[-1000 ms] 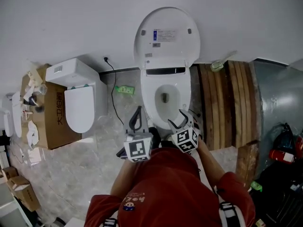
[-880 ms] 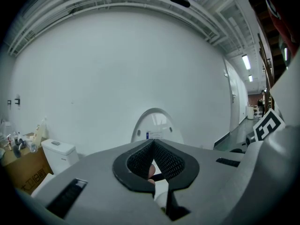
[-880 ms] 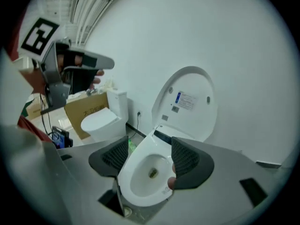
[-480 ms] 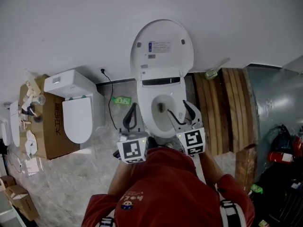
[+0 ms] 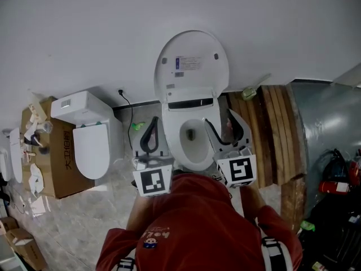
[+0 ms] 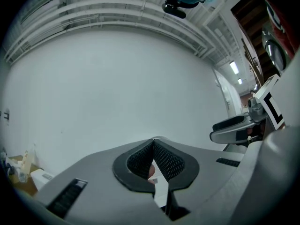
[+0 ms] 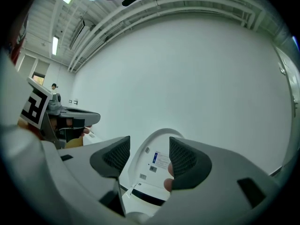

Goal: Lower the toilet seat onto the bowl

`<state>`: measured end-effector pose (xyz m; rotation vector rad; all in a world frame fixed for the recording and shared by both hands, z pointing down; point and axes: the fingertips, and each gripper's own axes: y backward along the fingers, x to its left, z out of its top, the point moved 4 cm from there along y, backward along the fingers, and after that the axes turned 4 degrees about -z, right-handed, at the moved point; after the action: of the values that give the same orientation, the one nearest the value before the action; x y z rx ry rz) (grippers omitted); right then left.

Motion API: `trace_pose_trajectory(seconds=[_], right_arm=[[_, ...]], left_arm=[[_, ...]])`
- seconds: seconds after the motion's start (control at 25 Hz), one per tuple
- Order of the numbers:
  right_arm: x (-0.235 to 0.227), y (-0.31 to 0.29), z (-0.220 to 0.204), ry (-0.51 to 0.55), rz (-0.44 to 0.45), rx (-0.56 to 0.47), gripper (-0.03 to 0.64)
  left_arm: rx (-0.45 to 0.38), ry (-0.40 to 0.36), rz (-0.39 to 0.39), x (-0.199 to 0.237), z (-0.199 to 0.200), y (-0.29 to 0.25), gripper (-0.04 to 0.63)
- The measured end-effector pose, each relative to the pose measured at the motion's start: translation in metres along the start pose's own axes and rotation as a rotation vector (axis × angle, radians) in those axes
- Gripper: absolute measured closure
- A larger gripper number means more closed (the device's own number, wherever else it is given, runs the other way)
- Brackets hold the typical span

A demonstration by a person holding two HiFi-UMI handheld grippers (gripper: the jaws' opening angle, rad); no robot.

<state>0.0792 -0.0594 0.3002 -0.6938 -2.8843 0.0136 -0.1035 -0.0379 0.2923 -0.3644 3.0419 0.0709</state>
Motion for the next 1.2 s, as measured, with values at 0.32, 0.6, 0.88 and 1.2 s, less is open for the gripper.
trace_pose_trajectory(seconds=[0.32,0.6,0.88,1.2], right_arm=[[-0.005,-0.010,0.015,0.012,-0.130,-0.050,0.472],[-0.007,-0.019,0.015,0.005,-0.201,-0.033,0.592],[-0.009,-0.029,0.012,-0.009,-0.226,-0.034,0.603],[-0.009,-0.035,0.014,0.001,-0.219,-0.048,0.603]], left_arm=[[-0.028,-0.014,-0.016,0.012,0.008,-0.011,0.583],[-0.026,-0.001,-0.030,0.017,0.005,-0.022,0.583],[-0.026,-0.004,-0.032,0.026,0.004,-0.027,0.583],[-0.023,0.002,-0.031,0.031,0.003,-0.033,0.583]])
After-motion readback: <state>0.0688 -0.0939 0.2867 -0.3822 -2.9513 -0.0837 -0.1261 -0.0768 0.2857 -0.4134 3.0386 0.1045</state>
